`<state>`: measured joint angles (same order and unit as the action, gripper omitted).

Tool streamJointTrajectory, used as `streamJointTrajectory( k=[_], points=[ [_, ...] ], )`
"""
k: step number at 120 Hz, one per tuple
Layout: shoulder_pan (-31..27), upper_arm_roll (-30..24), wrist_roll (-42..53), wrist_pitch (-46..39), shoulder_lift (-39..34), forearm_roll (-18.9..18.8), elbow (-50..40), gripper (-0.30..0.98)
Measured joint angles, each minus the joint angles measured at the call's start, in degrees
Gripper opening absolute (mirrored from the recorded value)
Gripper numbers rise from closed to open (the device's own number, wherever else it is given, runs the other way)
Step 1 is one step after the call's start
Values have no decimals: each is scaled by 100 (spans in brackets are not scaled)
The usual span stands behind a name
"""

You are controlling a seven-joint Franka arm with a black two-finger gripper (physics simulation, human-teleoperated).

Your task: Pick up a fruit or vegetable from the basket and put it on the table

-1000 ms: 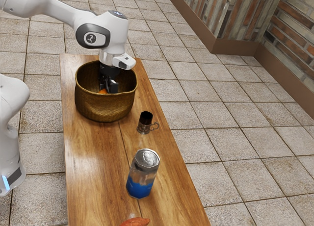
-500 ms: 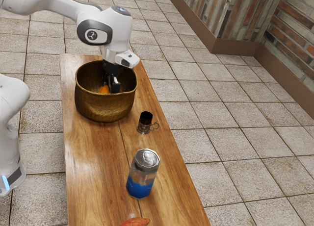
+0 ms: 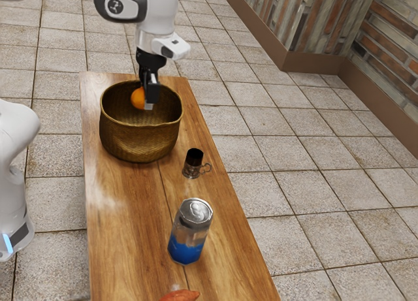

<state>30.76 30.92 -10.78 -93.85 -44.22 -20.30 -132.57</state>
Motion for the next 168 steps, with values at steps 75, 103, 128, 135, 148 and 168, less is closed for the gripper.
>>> streamJointTrajectory(
  k=[75, 103, 128, 135, 148, 168],
  points=[
    [23, -2974, 88, 726, -13, 1410, 638, 36],
    [118, -3558, 80, 337, 443, 1682, 587, 36],
    [306, -3067, 76, -60, 582, 1571, 563, 36],
    [320, -3037, 72, -168, 652, 1535, 458, 36],
    [325, -2855, 58, -327, 695, 1472, 328, 36],
    [329, -2502, 37, -553, 770, 1294, 37, 36]
  ],
)
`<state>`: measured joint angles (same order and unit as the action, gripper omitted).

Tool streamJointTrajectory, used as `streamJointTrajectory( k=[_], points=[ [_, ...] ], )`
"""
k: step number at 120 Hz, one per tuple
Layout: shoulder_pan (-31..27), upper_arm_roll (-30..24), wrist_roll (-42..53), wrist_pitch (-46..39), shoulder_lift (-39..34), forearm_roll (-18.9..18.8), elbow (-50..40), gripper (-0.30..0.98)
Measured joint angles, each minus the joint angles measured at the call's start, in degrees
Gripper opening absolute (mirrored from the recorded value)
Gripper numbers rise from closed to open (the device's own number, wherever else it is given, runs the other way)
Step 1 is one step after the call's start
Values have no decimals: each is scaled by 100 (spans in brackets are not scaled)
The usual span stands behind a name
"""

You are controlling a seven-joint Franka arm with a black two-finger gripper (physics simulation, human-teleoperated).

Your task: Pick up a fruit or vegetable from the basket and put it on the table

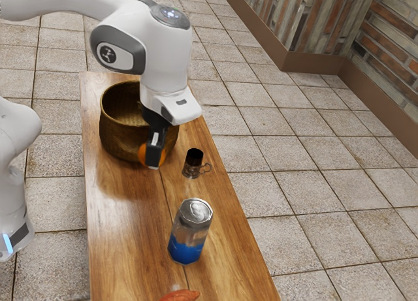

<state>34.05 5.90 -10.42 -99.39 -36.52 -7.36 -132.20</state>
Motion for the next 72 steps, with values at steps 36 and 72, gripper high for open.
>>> streamJointTrajectory(
  k=[36, 72],
  points=[
    [1, 270, -68, -555, 115, -167, -819, 35],
    [4, 94, -95, -233, -113, -183, -48, 62]
  ],
)
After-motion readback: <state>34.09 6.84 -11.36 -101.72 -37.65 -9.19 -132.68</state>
